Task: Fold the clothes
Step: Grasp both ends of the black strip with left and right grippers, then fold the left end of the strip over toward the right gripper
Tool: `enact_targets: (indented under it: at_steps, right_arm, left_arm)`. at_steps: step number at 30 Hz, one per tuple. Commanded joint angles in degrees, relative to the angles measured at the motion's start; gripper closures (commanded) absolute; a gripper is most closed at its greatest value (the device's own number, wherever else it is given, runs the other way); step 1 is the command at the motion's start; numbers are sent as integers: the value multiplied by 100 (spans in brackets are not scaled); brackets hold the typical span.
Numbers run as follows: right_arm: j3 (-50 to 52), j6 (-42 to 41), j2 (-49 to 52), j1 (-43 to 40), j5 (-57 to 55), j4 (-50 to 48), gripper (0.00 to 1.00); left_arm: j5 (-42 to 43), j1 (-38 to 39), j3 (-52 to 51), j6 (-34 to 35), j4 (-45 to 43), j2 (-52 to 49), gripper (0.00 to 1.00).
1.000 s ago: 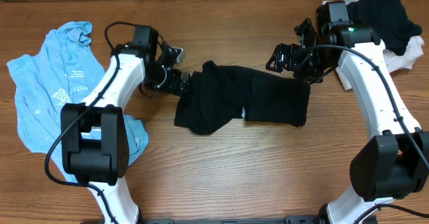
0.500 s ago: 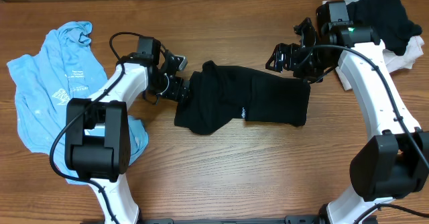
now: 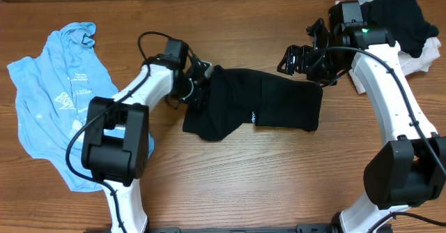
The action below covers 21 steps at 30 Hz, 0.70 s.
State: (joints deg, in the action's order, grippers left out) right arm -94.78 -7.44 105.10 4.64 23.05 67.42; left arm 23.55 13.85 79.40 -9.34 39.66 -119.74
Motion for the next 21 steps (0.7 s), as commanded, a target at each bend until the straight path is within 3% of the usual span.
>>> enact_targets:
  at_steps: [1, 3, 5, 11, 12, 21]
  right_arm:
    - [-81, 37, -105, 11, -50, -24, 4]
    - [-81, 37, -105, 11, -50, -24, 13]
    - [-81, 35, -105, 11, -48, -35, 28]
    - [98, -48, -94, 94, -24, -284, 89]
    - [151, -85, -81, 116, 7, -345, 96]
    - [927, -173, 221, 258, 203, -1137, 96]
  left_arm:
    - [-479, 28, -302, 420, 149, -514, 92]
    - [-533, -122, -232, 514, 214, -514, 96]
    - [-531, -315, -70, 511, 391, -511, 96]
    - [-601, -872, 1106, 498, 1692, -509, 96]
    - [-599, -925, 1346, 457, 1945, -509, 96]
    - [-710, -997, 2973, -9, 3665, -507, 96]
